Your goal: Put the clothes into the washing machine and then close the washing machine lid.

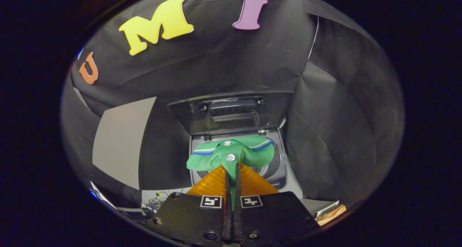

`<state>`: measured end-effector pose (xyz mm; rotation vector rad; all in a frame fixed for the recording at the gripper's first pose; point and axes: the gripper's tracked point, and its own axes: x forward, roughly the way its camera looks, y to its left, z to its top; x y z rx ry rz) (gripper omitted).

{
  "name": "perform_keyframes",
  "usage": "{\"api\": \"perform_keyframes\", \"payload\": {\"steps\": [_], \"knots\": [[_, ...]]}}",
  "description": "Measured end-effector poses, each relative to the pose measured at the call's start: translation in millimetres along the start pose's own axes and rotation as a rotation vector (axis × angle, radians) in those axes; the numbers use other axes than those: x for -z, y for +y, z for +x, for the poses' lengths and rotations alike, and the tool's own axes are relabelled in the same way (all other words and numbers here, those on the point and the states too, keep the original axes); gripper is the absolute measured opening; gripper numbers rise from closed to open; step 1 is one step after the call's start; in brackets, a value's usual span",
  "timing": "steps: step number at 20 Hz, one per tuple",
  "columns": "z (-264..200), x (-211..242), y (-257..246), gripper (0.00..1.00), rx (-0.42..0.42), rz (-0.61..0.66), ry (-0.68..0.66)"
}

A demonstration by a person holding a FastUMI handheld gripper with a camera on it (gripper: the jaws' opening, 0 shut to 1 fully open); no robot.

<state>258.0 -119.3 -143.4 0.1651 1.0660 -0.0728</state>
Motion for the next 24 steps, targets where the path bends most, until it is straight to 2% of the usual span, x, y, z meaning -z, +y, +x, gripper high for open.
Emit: {"api": "perform_keyframes", "payload": {"steps": [6, 17, 24], "knots": [[31, -9, 4, 0.06, -0.062, -0.014, -0.011], [86, -14, 3, 0.06, -0.070, 0.030, -0.062], [121, -10, 8, 0.06, -0.073, 0.055, -0.045]]}}
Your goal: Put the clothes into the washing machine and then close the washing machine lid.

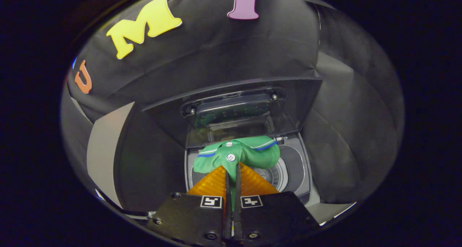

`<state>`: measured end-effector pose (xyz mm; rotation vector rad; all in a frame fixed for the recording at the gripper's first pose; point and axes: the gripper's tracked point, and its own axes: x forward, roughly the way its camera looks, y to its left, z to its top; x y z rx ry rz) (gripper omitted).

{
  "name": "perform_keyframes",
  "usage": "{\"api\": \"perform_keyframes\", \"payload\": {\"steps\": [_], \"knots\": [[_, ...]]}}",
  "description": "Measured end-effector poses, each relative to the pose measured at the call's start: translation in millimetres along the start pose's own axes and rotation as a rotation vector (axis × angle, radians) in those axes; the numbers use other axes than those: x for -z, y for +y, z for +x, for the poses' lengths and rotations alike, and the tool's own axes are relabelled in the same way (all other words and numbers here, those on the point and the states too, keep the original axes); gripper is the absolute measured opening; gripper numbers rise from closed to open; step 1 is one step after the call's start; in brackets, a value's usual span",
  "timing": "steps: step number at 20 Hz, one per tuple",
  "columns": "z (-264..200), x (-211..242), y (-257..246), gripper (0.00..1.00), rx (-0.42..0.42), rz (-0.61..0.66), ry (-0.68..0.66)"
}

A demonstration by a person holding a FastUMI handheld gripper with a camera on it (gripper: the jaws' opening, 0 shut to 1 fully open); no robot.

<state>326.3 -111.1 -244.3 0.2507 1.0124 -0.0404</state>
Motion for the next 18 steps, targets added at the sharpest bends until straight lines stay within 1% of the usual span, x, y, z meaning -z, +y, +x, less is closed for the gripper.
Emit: {"api": "perform_keyframes", "payload": {"steps": [14, 18], "knots": [[67, 1, -9, 0.06, 0.043, 0.004, 0.032], [79, 1, -12, 0.06, 0.068, -0.038, 0.005]]}}
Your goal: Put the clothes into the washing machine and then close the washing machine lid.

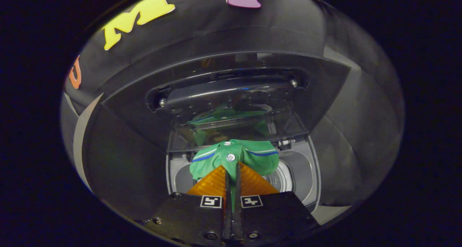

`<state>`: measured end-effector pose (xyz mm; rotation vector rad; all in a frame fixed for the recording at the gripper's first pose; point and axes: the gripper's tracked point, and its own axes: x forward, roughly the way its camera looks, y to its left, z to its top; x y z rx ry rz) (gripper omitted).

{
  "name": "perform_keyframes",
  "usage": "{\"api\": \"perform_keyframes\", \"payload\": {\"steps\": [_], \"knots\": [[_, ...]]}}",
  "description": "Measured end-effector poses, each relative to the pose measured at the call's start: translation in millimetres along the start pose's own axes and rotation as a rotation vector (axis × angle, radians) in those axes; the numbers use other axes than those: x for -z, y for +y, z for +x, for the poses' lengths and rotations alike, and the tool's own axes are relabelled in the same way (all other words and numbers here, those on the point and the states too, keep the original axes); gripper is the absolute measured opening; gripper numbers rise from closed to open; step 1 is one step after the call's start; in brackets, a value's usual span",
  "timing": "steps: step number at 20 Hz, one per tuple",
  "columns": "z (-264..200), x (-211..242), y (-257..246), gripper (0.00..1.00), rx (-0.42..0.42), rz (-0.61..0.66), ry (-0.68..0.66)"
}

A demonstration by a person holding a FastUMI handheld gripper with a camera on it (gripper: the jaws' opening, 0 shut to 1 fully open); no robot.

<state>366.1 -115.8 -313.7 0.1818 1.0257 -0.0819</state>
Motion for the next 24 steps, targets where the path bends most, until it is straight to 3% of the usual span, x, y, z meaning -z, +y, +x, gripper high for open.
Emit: {"api": "perform_keyframes", "payload": {"steps": [5, 11, 15, 18, 24], "knots": [[26, 20, -8, 0.08, 0.034, -0.015, 0.040], [30, 41, -8, 0.12, 0.006, 0.036, 0.121], [17, 40, -9, 0.34, -0.005, 0.043, 0.090], [5, 36, -20, 0.61, 0.024, 0.017, 0.064], [-19, 1, -32, 0.63, 0.089, -0.085, -0.080]]}}
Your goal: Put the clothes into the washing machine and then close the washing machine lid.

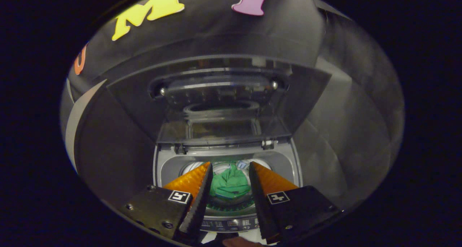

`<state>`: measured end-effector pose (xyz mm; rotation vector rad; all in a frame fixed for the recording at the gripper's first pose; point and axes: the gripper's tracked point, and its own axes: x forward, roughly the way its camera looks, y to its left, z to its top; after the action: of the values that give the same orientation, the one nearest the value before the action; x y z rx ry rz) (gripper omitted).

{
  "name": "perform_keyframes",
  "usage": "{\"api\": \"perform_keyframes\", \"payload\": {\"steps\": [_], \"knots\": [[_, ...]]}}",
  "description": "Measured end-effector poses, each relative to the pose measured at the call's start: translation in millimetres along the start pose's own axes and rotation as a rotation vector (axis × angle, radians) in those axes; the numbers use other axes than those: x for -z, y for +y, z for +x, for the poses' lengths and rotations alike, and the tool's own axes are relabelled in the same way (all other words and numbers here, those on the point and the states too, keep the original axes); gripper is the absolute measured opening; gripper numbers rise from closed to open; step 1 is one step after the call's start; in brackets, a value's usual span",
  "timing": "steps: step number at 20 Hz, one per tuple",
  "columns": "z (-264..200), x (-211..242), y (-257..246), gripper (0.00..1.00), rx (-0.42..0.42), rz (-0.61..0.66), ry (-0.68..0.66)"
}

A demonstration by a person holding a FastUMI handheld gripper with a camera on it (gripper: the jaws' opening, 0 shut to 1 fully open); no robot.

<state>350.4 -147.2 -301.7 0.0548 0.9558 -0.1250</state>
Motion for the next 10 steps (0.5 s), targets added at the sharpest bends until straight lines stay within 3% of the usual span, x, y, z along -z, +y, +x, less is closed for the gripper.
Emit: {"api": "perform_keyframes", "payload": {"steps": [2, 4, 10], "knots": [[-13, -19, -4, 0.64, 0.022, -0.011, -0.061], [-24, -35, -2, 0.82, 0.006, -0.006, -0.119], [-57, -106, 1, 0.82, -0.036, 0.009, -0.338]]}}
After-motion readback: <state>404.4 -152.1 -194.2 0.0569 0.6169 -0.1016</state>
